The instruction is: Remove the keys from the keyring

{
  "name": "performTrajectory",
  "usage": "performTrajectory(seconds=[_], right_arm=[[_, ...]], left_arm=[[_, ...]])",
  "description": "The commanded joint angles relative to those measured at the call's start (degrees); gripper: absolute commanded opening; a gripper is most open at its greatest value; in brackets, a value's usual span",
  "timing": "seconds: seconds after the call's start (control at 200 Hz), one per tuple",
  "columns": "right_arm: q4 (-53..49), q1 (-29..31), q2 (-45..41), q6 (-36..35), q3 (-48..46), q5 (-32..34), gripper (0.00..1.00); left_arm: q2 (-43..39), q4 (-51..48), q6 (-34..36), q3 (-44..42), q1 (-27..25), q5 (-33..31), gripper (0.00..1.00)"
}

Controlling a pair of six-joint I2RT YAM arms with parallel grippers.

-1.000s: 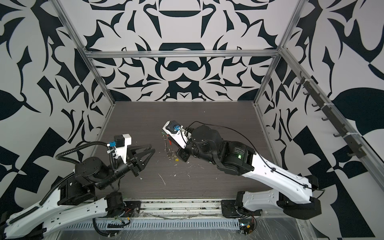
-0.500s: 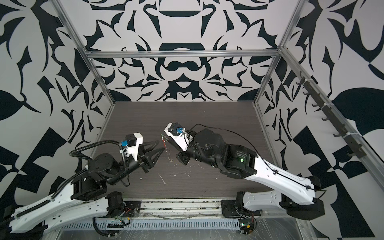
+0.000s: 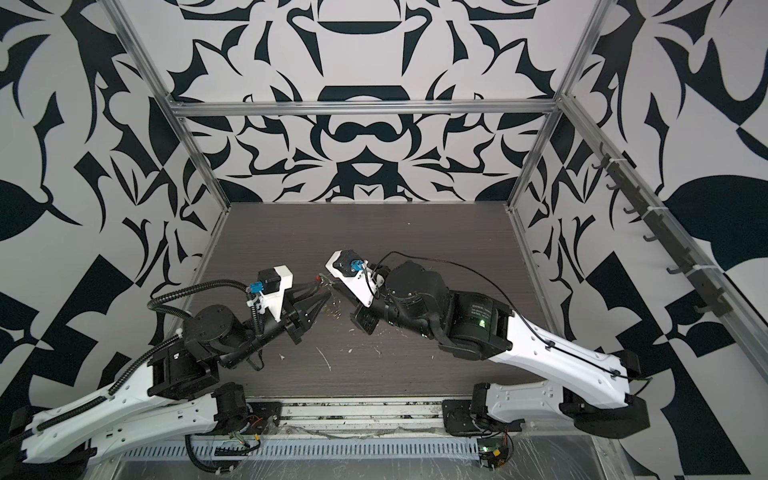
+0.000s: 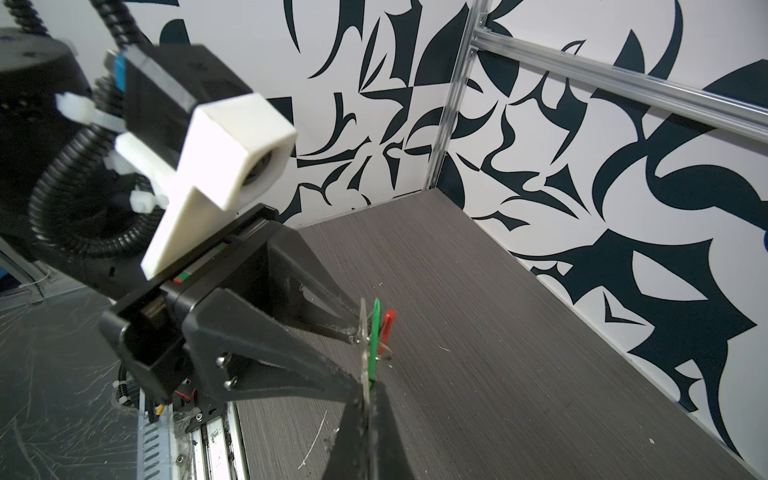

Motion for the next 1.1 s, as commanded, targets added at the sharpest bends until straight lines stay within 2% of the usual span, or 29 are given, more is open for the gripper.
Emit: performTrajectory(seconds=[0.0, 0.175, 0.43, 0.64, 0.855, 0.89, 1.095], right_arm=[[3.5, 0.5, -1.1, 0.5, 0.8, 0.9, 0.00], [3.6, 0.6, -1.1, 0.4, 0.7, 1.0, 0.00], [3.4, 0.7, -1.1, 0.3, 0.9, 1.0, 0.00], [3.4, 0.8, -1.1, 0.3, 0.8, 1.0, 0.00], [3.4, 0.9, -1.2, 0.3, 0.7, 0.9, 0.00], [3.4, 0.9, -1.2, 0.3, 0.7, 2.9, 0.00], [3.3, 0.8, -1.2, 0.2, 0.8, 3.3, 0.00]], left_arm=[[-1.0, 1.6, 0.7, 1.6, -0.1, -1.0, 0.32], [-1.6, 1.5, 0.8, 1.9, -0.1, -0.7, 0.32], [-1.7, 1.5, 0.4, 1.9, 0.0, -0.1, 0.23], [-1.1, 1.7, 0.2, 2.1, -0.1, 1.3, 0.23], [-1.2, 1.8, 0.1, 2.0, -0.1, 1.8, 0.18], [-1.4, 1.9, 0.1, 1.9, -0.1, 1.8, 0.17], [-1.4, 1.9, -0.1, 1.9, -0.1, 1.5, 0.14]])
